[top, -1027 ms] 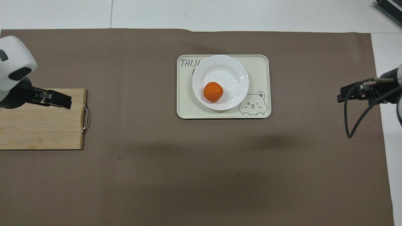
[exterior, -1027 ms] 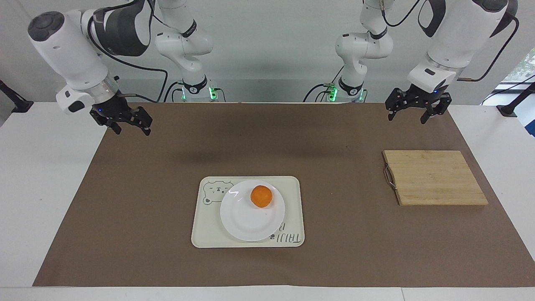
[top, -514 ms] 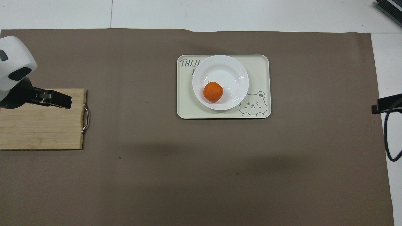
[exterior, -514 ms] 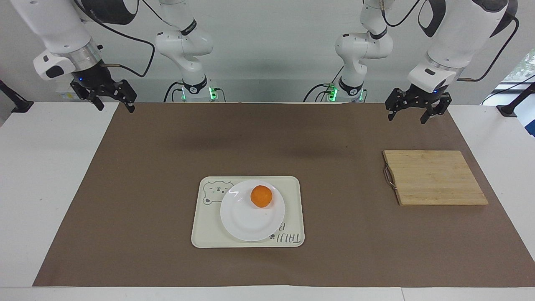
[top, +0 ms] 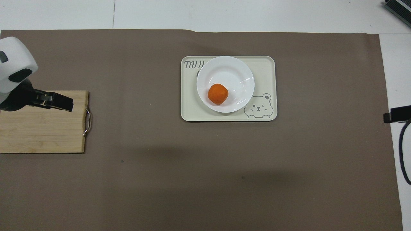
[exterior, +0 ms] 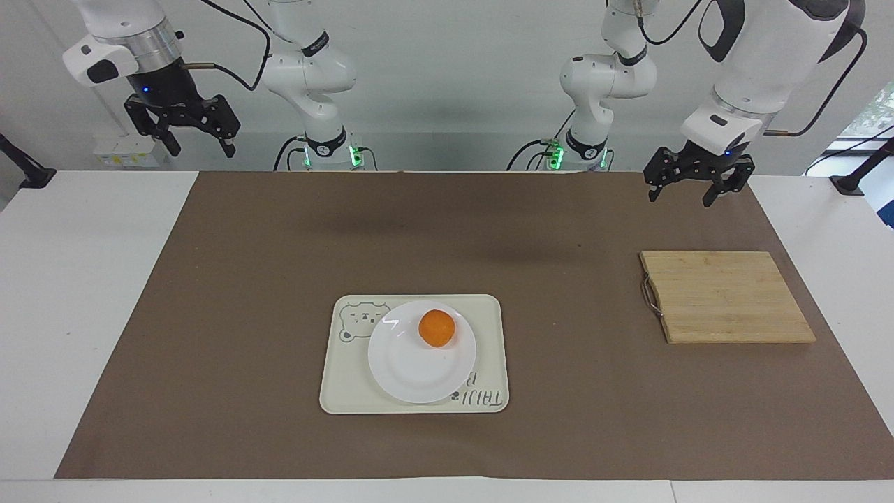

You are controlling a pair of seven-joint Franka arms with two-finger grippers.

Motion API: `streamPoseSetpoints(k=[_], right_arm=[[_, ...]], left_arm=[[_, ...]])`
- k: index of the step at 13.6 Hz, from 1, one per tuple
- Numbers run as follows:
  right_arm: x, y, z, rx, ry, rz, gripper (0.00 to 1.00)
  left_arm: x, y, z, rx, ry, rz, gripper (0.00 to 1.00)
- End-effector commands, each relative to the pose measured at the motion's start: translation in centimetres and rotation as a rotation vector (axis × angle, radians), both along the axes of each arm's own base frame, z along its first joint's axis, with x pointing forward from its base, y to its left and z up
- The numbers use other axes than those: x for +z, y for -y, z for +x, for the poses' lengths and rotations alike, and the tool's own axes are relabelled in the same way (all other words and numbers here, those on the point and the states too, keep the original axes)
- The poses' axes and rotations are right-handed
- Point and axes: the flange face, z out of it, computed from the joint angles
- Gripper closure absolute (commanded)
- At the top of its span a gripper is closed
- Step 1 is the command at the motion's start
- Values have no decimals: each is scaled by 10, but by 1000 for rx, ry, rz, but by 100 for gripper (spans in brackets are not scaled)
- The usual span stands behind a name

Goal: Place orange and plate with both arms

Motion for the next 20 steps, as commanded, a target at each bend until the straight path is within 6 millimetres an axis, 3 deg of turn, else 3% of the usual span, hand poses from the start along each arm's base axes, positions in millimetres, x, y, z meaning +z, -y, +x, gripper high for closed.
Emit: streamPoseSetpoints(k=[1,3,20], right_arm=[[-1,-12,-1,35,1,-35,0],[-11,-13,-2,40,-16,-48,0],[-2,-14,-8,58,-32,-35,0]], left_arm=[[2,-4,-7,14,-1,-9,0],[2,-4,-7,14,-1,-9,0],[2,-4,-7,14,-1,-9,0]])
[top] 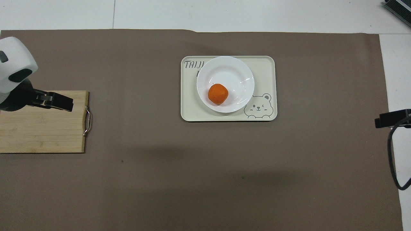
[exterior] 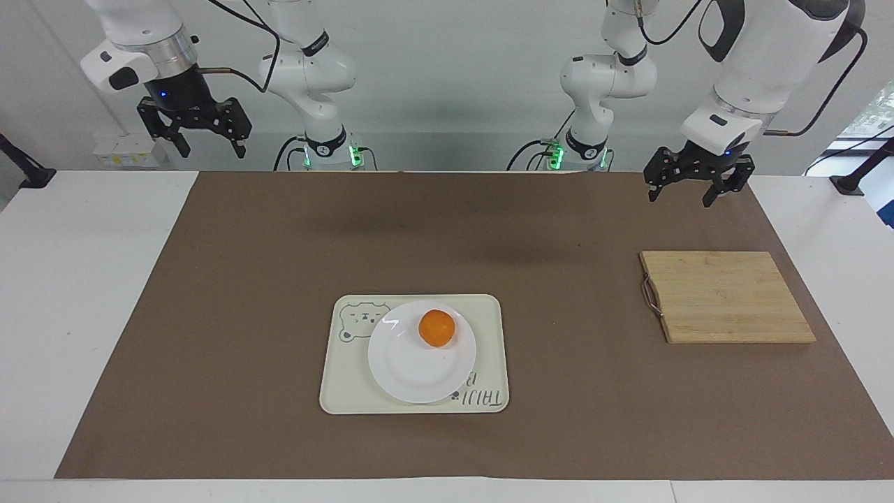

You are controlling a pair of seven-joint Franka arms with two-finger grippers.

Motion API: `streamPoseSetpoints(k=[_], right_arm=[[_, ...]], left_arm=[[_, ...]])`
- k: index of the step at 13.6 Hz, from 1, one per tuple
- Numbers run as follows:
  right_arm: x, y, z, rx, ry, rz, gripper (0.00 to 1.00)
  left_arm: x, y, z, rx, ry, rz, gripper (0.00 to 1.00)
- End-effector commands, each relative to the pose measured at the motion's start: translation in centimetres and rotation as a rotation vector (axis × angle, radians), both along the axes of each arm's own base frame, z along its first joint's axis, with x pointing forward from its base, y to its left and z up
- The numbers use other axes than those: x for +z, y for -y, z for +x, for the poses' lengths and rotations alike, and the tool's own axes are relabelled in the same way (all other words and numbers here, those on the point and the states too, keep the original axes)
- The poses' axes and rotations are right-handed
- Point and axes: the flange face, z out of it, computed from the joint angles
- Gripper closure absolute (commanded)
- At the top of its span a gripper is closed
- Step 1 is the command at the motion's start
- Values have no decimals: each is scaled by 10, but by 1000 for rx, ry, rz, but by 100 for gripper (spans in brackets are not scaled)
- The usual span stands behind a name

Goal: Place orange and plate with both arms

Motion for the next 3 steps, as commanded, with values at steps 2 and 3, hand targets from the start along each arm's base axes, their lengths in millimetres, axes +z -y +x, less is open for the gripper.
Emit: streamPoseSetpoints(k=[2,3], right_arm=[[4,1,-6,15,-3,-10,0],[4,2,-7,13,-3,-9,0]], left_arm=[[1,-4,-6,17,-1,-9,0],[1,-3,-6,19,3,-10,0]])
